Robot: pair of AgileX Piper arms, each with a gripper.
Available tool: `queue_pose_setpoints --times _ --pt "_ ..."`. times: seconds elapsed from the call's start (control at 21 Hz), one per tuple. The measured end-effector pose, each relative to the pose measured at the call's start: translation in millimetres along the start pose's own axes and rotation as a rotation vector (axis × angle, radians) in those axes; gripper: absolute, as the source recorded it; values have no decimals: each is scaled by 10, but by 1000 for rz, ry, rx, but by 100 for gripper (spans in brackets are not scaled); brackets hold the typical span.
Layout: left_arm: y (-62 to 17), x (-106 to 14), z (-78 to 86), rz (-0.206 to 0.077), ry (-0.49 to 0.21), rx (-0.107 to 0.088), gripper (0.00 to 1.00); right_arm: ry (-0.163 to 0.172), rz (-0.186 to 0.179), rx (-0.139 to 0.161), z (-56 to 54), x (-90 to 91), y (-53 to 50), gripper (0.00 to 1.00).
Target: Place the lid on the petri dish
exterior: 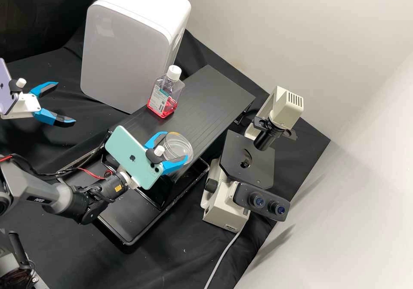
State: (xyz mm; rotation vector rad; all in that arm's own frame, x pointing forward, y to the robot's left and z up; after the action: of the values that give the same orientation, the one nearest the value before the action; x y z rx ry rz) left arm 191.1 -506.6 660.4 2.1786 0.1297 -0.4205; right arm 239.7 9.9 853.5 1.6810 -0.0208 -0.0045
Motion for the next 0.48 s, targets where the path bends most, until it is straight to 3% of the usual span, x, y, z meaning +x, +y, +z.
queue_pose_setpoints --times 0.48 --pt "10 11 8 5 2 -5 100 -8 8 1 22 -1 17 0"
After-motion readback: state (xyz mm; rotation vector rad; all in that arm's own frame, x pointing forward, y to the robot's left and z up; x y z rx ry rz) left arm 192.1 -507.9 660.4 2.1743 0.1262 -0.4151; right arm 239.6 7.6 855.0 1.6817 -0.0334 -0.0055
